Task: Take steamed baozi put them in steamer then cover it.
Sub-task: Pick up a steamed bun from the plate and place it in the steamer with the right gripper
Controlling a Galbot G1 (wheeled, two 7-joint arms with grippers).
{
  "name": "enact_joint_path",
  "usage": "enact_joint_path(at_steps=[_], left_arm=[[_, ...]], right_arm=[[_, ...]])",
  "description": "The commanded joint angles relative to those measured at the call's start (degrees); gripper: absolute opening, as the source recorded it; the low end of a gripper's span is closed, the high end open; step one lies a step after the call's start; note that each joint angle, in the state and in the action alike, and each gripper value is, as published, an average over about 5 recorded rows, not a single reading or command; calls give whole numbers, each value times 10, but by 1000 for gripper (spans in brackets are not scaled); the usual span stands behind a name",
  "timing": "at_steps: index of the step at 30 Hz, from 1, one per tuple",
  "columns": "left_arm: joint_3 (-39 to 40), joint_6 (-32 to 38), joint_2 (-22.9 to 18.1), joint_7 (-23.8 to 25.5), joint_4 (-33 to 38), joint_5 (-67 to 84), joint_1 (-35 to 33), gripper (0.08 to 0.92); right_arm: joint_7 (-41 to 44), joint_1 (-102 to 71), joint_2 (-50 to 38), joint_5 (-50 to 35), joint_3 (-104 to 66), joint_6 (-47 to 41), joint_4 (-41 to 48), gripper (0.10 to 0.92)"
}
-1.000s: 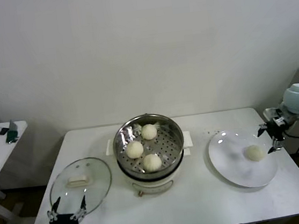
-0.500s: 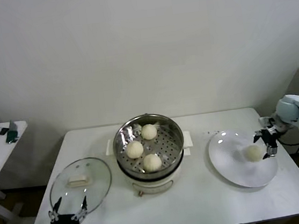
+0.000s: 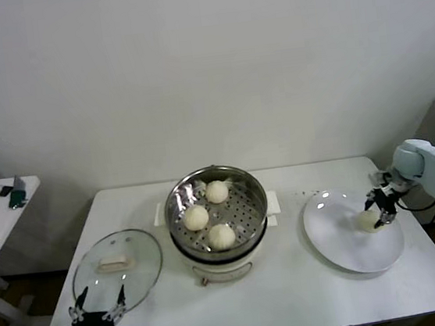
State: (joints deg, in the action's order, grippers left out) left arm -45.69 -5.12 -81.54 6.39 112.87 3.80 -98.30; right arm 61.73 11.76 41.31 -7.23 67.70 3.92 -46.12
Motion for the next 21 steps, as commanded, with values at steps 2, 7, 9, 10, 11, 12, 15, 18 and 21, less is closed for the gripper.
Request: enact_joint_path(at_steps=[2,7,9,10,11,12,15,18,21], left_arm=[[1,-1,1,0,-1,1,2,823],[4,-3,1,1,1,0,7,823],[5,-3,1,1,3,0,7,823],[5,-3,1,1,4,0,7,823],[6,-3,1,1,5,0,7,823],[6,-3,0,1,6,1,7,823],[6,-3,0,1,9,2,7,823],[6,-2,0,1,10,3,5,823],[5,-2,0,1,10,5,5,823]], right_arm=[[22,175,-7,-117,135,-12,-66,628],[22,394,15,-229,291,-56,-189,628],[22,463,34,-257,328,-78,-241,628],[21,495,46,-272,339,-91,-268,628],[18,522,58,-287,343,-105,-293,628],[16,539,69,-298,343,-116,-312,628],[0,573,107,-347,331,-153,-366,628],[-17,575,143,-390,308,-182,-405,628],[-41,549,180,-416,276,-211,-429,628]])
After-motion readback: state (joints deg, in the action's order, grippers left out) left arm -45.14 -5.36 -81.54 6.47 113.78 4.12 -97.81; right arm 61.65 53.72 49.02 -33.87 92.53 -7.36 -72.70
